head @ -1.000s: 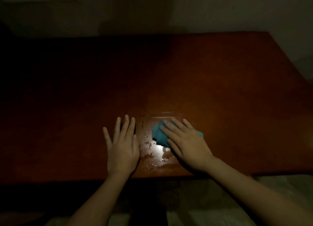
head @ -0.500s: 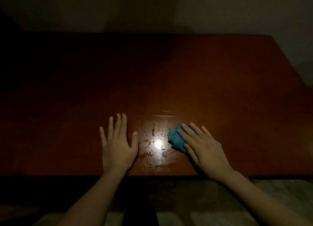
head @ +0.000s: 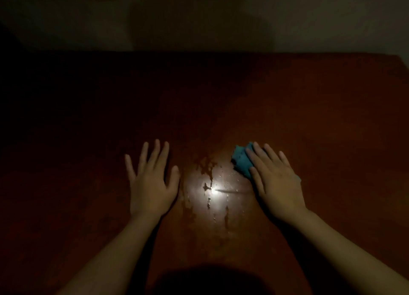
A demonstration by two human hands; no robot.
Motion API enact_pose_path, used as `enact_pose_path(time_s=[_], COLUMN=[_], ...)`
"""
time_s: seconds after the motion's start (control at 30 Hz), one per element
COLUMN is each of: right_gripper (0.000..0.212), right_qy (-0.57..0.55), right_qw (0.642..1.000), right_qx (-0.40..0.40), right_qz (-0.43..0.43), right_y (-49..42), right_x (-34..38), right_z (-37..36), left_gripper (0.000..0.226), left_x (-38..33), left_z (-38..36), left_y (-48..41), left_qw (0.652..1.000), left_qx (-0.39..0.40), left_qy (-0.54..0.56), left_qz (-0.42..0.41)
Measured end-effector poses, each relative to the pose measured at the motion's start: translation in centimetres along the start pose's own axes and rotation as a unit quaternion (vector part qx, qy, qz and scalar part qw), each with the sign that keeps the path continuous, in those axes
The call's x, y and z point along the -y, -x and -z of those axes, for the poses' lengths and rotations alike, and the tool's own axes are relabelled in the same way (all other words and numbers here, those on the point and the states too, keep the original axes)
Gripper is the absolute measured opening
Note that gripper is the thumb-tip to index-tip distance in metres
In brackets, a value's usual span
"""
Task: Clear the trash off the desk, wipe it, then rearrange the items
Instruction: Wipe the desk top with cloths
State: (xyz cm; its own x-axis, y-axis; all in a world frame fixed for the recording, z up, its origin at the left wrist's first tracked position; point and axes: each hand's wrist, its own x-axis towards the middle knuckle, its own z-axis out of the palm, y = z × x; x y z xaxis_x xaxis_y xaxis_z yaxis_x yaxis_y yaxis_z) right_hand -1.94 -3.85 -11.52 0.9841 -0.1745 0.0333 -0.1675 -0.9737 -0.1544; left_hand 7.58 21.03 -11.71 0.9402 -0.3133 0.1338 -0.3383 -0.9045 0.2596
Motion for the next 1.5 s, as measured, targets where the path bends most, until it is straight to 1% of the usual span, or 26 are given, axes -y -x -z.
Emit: enact_pose_path(time_s=[0.17,0.3,0.4,0.5,0.57,0.67,0.73,0.77,0.83,0.87,0.97,1.0,1.03,1.1,1.17,1.23,1.3,1.37,1.43,1.47,1.5], right_gripper=[0.053,0.057,0.060,0.059,0.055,0.048,0.047,0.047,0.048,0.050,0.057,0.057,0.056,0.050,0.047,0.047,0.048,0.047,0.049,0.049,0.049], right_qy=[0.000,-0.011,-0.008,-0.001,0.009,0.005,-0.005,0.001,0.014,0.009,-0.011,-0.009,-0.004,0.007,0.003,0.000,0.006,0.001,-0.010,-0.006,0.000], right_qw=[0.999,0.998,0.999,1.000,1.000,0.990,0.980,0.977,0.979,0.985,0.999,1.000,1.000,0.994,0.983,0.976,0.978,0.988,0.996,0.998,0.998], right_qx=[-0.007,-0.029,-0.023,-0.013,0.001,0.036,0.060,0.067,0.070,0.066,0.019,0.012,0.015,0.029,0.060,0.085,0.085,0.060,0.020,0.006,0.000], right_qz=[-0.033,-0.059,-0.046,-0.021,0.029,0.136,0.188,0.201,0.190,0.160,0.029,0.011,0.020,0.104,0.175,0.201,0.188,0.145,0.084,0.064,0.064], right_y=[-6.4,-11.8,-16.5,-19.2,-18.4,-13.4,-9.8,-8.8,-8.5,-9.2,-12.3,-12.7,-12.2,-9.1,-4.3,-0.4,0.8,-0.3,-2.0,-2.4,-2.1], right_x=[0.0,0.7,2.0,4.2,5.9,7.3,6.4,5.5,3.7,3.2,4.1,5.1,6.3,8.5,9.1,8.0,6.3,5.9,7.1,8.1,9.1], right_z=[-0.3,-0.3,-0.7,-1.5,-1.7,-1.2,-0.6,-0.2,0.1,0.1,-0.8,-1.1,-1.4,-1.6,-1.1,-0.4,0.0,-0.2,-0.8,-1.2,-1.5], left_gripper=[0.066,0.067,0.065,0.064,0.065,0.066,0.067,0.067,0.065,0.064,0.061,0.060,0.059,0.059,0.059,0.060,0.061,0.061,0.060,0.060,0.059], left_x=[2.3,3.7,5.0,5.7,5.9,6.0,5.9,5.9,5.9,5.9,5.8,5.8,5.9,6.1,6.0,5.8,5.8,5.8,5.9,5.9,6.0], left_z=[-0.2,-0.3,-0.4,-0.6,-0.7,-0.6,-0.6,-0.6,-0.5,-0.4,0.0,0.2,0.4,0.9,1.3,1.5,1.5,1.3,1.1,1.0,1.0], left_y=[-6.0,-9.5,-12.4,-14.0,-14.2,-14.3,-14.3,-14.4,-14.1,-13.8,-11.3,-10.1,-8.7,-6.3,-4.1,-2.5,-1.8,-1.8,-1.9,-1.8,-1.5], left_qw=[1.000,0.999,0.999,0.997,0.997,0.996,0.996,0.996,0.996,0.997,0.997,0.997,0.997,0.997,0.998,0.999,0.999,0.999,0.998,0.998,0.998], left_qx=[0.001,0.016,0.017,0.029,0.032,0.031,0.028,0.022,0.003,-0.004,-0.012,-0.009,-0.005,-0.003,0.006,0.011,0.000,-0.020,-0.034,-0.039,-0.041], left_qy=[-0.009,-0.007,0.007,0.019,0.015,0.013,0.011,0.011,0.014,0.015,0.020,0.020,0.020,0.016,0.004,0.002,0.008,0.003,-0.006,-0.009,-0.009], left_qz=[-0.012,-0.028,-0.047,-0.065,-0.074,-0.079,-0.080,-0.082,-0.083,-0.082,-0.078,-0.079,-0.078,-0.070,-0.058,-0.053,-0.050,-0.049,-0.047,-0.045,-0.045])
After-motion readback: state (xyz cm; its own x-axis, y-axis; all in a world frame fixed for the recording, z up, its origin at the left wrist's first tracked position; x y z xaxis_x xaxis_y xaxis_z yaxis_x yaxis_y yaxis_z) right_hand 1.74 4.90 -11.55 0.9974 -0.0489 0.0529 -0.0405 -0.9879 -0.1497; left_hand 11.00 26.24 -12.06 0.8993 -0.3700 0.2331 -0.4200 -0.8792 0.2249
